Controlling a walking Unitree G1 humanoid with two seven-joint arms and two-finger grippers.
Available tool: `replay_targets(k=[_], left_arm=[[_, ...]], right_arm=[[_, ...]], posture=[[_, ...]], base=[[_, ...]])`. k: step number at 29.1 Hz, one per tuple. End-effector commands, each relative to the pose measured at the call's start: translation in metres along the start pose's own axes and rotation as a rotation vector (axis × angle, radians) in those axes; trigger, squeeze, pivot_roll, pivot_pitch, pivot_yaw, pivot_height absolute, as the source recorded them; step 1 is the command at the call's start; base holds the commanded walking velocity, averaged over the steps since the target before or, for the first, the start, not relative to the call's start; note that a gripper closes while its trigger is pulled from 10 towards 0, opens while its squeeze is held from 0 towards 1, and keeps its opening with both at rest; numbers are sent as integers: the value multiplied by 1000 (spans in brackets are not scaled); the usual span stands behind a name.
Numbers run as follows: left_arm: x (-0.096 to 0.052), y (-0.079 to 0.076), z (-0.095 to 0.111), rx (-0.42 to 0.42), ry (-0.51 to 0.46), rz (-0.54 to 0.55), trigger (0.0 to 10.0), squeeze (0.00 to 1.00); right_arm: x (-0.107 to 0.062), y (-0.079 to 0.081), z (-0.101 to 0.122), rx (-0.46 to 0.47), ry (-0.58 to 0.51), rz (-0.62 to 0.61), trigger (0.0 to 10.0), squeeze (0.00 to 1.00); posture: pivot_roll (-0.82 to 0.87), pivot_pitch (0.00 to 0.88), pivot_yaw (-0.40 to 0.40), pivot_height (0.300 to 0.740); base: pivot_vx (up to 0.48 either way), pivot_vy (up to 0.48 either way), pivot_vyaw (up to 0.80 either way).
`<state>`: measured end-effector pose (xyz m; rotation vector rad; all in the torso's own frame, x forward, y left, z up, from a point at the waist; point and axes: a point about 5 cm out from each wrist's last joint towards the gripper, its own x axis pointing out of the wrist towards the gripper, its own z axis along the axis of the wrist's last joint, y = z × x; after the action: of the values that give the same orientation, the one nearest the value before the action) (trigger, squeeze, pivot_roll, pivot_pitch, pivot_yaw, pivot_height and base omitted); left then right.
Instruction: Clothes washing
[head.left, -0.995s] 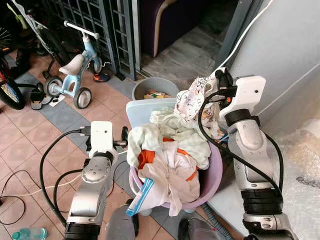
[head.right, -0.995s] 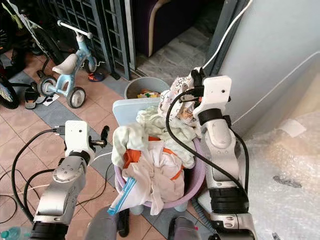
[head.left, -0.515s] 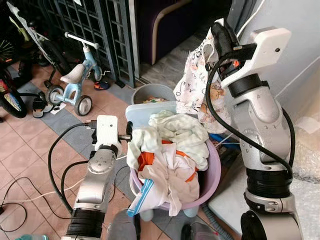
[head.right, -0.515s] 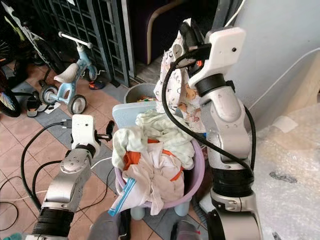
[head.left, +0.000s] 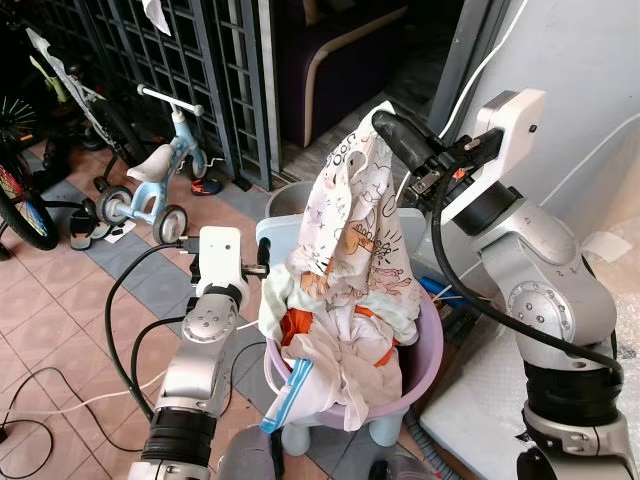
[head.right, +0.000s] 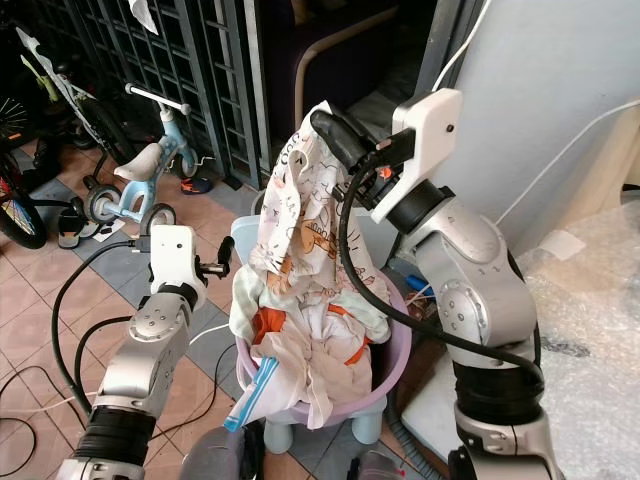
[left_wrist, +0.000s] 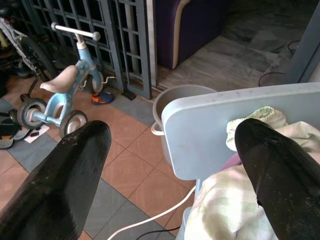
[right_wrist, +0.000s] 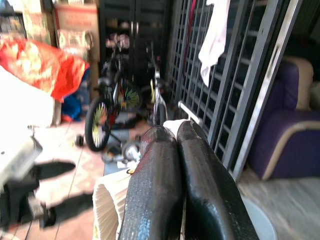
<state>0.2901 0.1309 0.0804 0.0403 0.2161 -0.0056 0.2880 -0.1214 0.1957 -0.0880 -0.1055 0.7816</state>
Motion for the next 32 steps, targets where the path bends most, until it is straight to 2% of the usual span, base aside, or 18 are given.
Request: replay_targets(k=[1,2,3,4,7,11,17,19,20,23,25,32], left_arm=[[-2,7,3,18,-14,19,10000,0],[-3,9,1,25,-5,23,10000,0],[-4,10,1,27,-3,23,10000,0],[-5,11,0,28,-1,24,10000,0],[-6,12,-2,34,8,23,10000,0],[-9,11,-2,42,15,18,10000,0],[-11,12,-2,44,23,20,10000,0],[-12,14,-5,53,44,27,10000,0],[-14,16,-10,64,87,35,10000,0],[-16,20,-16,84,133,48,10000,0],[-19,21,-16,90,131,40,10000,0],[-22,24,-16,98,143,61,10000,0]], right_arm=[[-1,6,-39,-101,203,21,2431,0],[-6,9,-67,-155,340,9,4588,353],[-8,10,-75,-157,378,-1,4588,353],[-10,11,-82,-157,404,-18,10000,1000],[-13,13,-101,-210,481,-55,10000,1000],[-7,6,-100,-232,452,-177,10000,1000],[-6,3,-99,-258,435,-194,10000,1000],[-8,2,-101,-261,446,-207,10000,1000],[-11,-1,-106,-265,466,-240,10000,1000],[-15,-6,-111,-241,485,-301,10000,1000],[-20,-7,-117,-206,512,-338,10000,1000],[-19,2,-120,-182,501,-315,10000,1000]], posture=[[7,39,22,740],[8,52,23,740],[9,60,24,740],[7,74,24,740],[5,88,26,740],[11,108,31,740],[18,123,23,740],[18,128,20,740],[21,136,19,740],[23,141,20,740],[27,153,24,740],[34,162,26,740]], base=[[0,0,0],[0,0,0],[0,0,0],[0,0,0],[0,0,0],[0,0,0],[0,0,0],[0,0,0],[0,0,0],[0,0,0],[0,0,0],[0,0,0]])
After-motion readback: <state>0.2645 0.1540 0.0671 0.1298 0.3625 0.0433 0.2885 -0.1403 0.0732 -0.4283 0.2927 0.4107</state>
